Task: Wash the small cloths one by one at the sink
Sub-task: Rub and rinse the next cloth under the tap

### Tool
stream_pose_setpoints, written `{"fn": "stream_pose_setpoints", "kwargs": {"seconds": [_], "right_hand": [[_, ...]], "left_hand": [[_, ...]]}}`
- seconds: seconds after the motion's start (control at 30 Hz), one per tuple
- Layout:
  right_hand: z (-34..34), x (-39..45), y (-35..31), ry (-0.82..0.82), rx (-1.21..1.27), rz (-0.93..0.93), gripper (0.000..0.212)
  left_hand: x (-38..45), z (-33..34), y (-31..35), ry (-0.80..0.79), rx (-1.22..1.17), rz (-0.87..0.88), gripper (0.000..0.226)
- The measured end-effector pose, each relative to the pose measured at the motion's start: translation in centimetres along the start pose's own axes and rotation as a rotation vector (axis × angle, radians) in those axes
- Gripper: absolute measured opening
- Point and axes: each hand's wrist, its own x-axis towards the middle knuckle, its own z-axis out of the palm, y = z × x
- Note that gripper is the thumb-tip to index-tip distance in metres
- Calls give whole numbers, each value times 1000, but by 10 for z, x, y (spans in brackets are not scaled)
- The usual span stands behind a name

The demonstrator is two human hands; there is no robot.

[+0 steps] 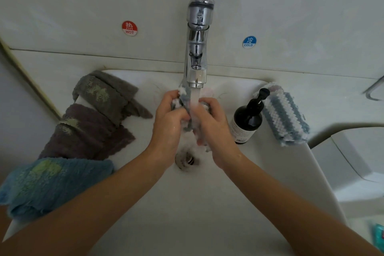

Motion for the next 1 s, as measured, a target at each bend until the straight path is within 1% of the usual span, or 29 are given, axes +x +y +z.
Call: {"fn": "stream_pose_setpoints", "kwargs": {"seconds": [0.07, 0.1, 0.13, 0.2, 0.27, 0.3, 0.37, 0.43, 0.47, 0.53, 0.6, 0.63, 0.73, 0.83, 0.87, 0.9, 1.0], "right_hand": [[1, 1, 2, 60, 4, -23, 23], [0, 2, 2, 87, 18, -36, 22], [-1, 3, 2, 110, 39, -51, 21], [-2, 4, 1, 142, 65, -91, 16], [-4, 4, 1, 153, 48, -139, 18], [-4, 4, 0, 145, 47, -168, 18], [-4, 1, -2, 116, 75, -207, 17], [-3, -1, -4, 86, 127, -218, 17], [-2, -1, -4, 72, 144, -217, 18], [-1, -1, -1, 48, 127, -204, 17], [0, 0, 0, 59, 93, -181, 20], [1, 0, 0, 74, 74, -180, 19], [2, 0, 2, 124, -26, -213, 15], [4, -1, 7, 146, -113, -211, 25], [4, -1, 7, 146, -139, -210, 25], [3, -1, 6, 139, -151, -203, 24], [2, -1, 4, 68, -223, -192, 35]], "left_hand": [[-4, 5, -4, -1, 16, -30, 23], [-5, 8, -6, 0, 37, -46, 18], [-6, 11, -9, -4, 68, -64, 18], [-6, 14, -16, -55, 129, -109, 33], [-5, 14, -18, -110, 183, -174, 52], [-5, 14, -17, -114, 204, -204, 58], [-5, 12, -12, -83, 213, -256, 60], [-4, 10, -6, -59, 186, -290, 56], [-3, 9, -4, -52, 185, -280, 51], [0, 7, -3, -13, 209, -196, 34], [2, 3, -5, 34, 208, -111, 18], [1, 3, -7, 36, 199, -93, 16], [-5, 6, -17, 8, 241, -32, 21], [-13, 13, -21, -1, 281, 78, 14], [-15, 15, -20, 3, 270, 108, 14], [-17, 15, -18, 8, 260, 132, 15], [-17, 13, -14, 40, 305, 178, 16]]}}
